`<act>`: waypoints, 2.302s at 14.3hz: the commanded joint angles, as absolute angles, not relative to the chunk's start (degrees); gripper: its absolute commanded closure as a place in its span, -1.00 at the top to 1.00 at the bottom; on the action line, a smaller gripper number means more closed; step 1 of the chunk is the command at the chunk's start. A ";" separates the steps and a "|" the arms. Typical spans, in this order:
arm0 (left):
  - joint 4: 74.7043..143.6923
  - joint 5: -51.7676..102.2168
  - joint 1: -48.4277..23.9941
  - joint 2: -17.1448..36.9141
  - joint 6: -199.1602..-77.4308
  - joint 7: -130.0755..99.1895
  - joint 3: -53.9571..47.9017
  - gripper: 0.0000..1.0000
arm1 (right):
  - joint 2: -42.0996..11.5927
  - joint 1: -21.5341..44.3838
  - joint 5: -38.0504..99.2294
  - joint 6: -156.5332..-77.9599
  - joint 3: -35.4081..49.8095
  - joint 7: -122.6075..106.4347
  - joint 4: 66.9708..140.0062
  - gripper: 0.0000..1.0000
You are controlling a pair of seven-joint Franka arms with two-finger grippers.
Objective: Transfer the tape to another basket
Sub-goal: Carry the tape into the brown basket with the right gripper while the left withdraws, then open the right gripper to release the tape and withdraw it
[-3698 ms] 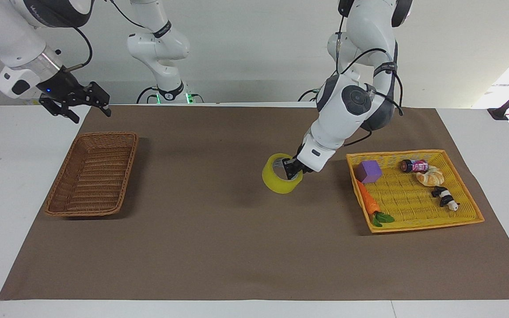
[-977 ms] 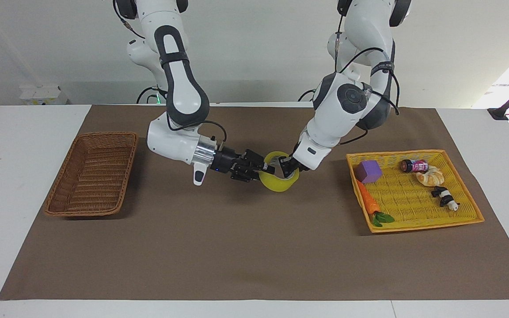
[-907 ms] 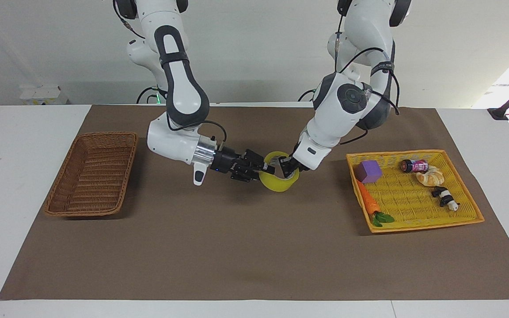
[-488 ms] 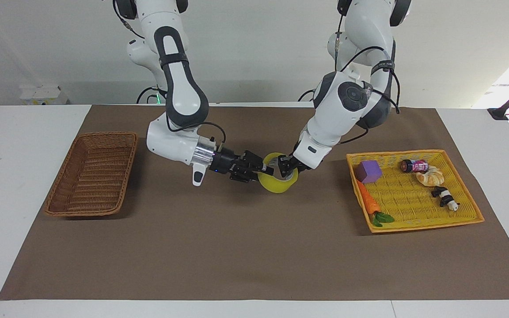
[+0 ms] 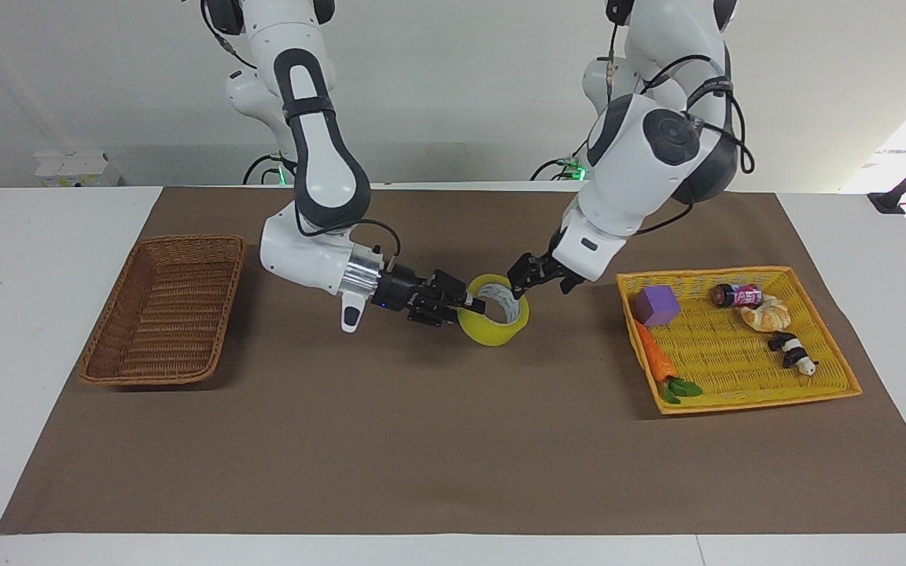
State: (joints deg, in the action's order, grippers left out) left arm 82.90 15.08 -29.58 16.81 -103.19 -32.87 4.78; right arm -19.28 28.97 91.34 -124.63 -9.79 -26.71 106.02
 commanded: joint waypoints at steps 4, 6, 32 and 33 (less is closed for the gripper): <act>82.35 10.63 -23.22 15.12 -96.96 -18.51 14.58 1.00 | -17.93 23.32 86.60 -118.94 -9.93 -26.28 106.35 -1.00; 82.27 10.63 -19.71 14.42 -95.72 -9.45 17.56 1.00 | -17.75 15.69 80.54 -111.93 -10.19 -26.89 106.26 -1.00; 85.87 -4.48 -2.64 -0.17 -83.58 -2.90 -3.24 1.00 | -20.48 -27.95 42.02 -94.04 -10.20 -54.05 107.49 -0.39; 86.65 -4.22 -2.55 -0.78 -83.32 -2.90 -3.25 1.00 | -20.30 -27.51 39.40 -94.65 -10.20 -53.88 107.23 0.54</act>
